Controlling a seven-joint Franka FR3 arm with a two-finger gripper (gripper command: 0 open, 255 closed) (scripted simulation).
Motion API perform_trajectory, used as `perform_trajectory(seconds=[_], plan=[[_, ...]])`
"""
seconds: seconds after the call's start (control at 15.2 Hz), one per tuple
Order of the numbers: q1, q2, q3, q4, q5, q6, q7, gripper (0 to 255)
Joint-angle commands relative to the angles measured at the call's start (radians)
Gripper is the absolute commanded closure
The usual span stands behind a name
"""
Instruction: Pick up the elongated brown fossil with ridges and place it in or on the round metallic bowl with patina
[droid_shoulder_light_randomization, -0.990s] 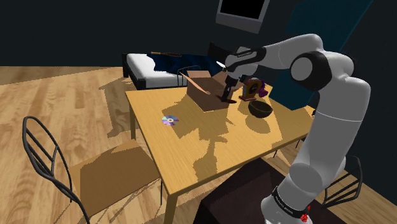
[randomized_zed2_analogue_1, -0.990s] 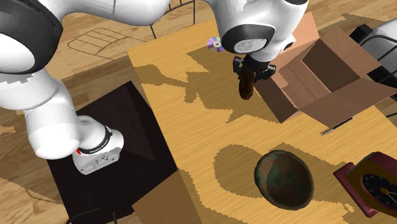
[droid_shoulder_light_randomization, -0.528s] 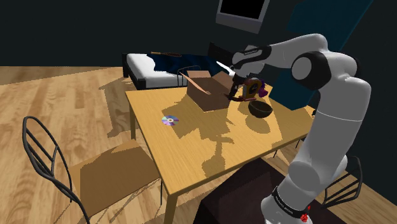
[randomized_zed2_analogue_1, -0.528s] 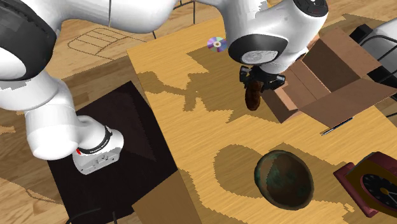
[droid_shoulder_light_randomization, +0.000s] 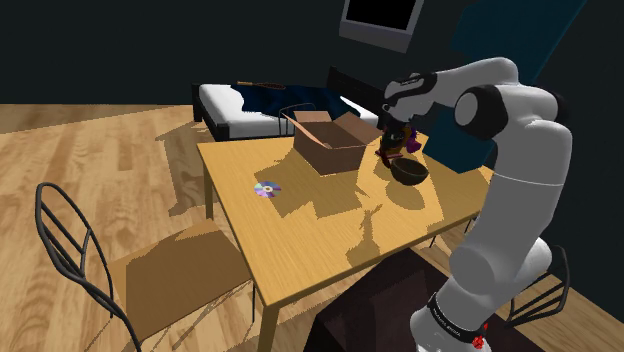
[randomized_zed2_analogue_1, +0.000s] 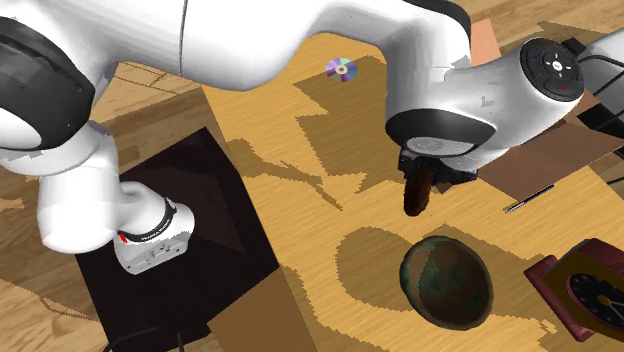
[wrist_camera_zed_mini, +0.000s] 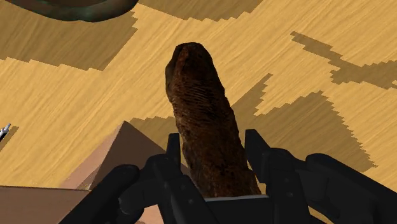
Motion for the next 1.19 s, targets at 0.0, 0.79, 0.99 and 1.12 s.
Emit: perform_trajectory(seconds=[0.0,0.79,0.99,1.12], plan=[[-0.033,0.030,-0.010,0.041,0.013,-0.019,-0.044,255],[-0.278,0.272,-0.045,0.415,0.094,-0.197,-0.266,255],[-0.300,0.304,-0.044,0.439,0.103,-0.194,-0.285,255],[-0.298,0.308,-0.042,0.419,0.106,-0.170,-0.289,255]])
